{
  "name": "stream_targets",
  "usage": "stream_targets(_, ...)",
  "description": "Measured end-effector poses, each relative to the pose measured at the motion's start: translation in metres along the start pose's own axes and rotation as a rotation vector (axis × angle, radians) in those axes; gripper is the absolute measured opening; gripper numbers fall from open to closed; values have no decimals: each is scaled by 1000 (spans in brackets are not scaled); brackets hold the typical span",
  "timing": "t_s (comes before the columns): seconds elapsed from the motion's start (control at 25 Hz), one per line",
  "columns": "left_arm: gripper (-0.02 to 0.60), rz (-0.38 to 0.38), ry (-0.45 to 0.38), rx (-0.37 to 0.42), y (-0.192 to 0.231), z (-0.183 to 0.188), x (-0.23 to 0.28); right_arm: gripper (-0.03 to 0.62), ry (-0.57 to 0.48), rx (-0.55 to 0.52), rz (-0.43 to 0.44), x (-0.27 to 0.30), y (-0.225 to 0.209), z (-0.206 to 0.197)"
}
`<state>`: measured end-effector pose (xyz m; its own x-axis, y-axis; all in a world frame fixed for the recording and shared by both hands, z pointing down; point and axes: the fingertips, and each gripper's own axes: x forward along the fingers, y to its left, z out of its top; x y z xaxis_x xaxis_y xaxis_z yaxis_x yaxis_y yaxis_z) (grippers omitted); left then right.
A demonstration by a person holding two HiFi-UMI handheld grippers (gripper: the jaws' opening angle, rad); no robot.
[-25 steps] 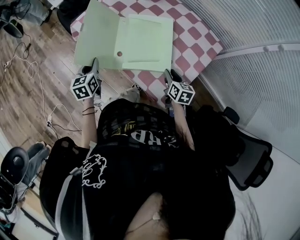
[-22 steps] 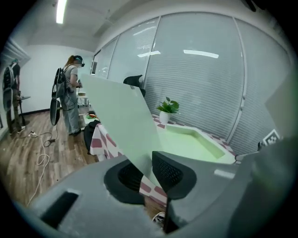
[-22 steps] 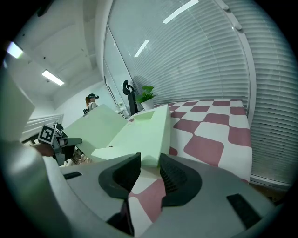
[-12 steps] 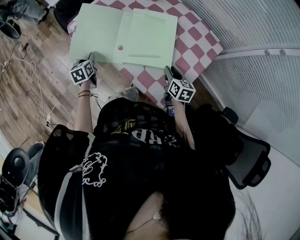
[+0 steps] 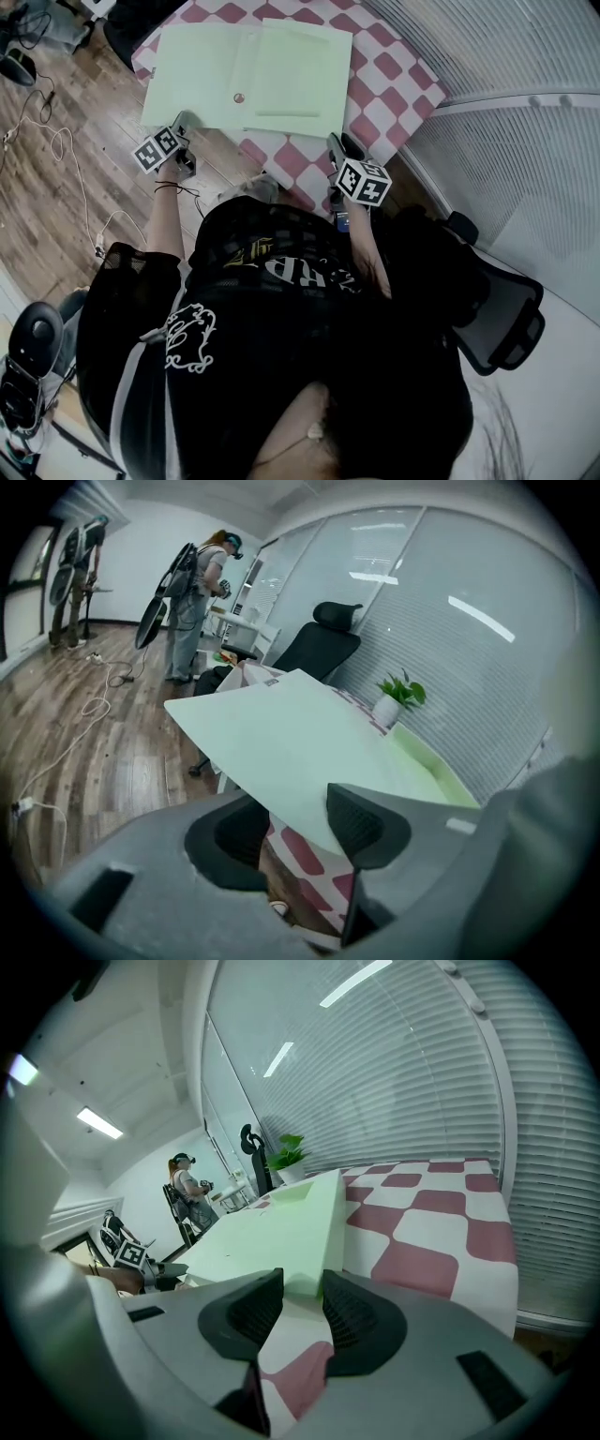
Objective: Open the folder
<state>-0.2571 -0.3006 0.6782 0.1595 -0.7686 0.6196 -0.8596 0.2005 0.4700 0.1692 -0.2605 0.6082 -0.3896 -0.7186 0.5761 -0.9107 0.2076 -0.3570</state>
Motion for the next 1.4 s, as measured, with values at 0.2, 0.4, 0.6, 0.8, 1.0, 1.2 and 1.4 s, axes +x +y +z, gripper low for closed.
stream_targets(0.2,218,-71,-99,-110,-2,10,-15,118,3,57,-6,-3,-3,-3)
stream_targets(0.4,224,-145,-166,-80,-24,25,-38,118,25,19,-15,-16,-1,-4)
stream_targets(0.6,224,-225,-225,-66,-52,36,-58,118,4,-22,23,-31,18,5)
stream_targets(0.8,224,-271,-218,12,-82,30,-78,106,-42,-70,88,-51,47,14)
stream_targets(1.0,224,-313,-175,156,-111,15,-103,75,-96,-98,145,-75,73,18)
stream_targets(1.2,224,-383,-136,327,-150,-7,-131,67,-147,-122,161,-105,90,17)
stream_targets(1.4,222,-505,-138,480,-209,-27,-166,63,-217,-116,167,-138,101,13)
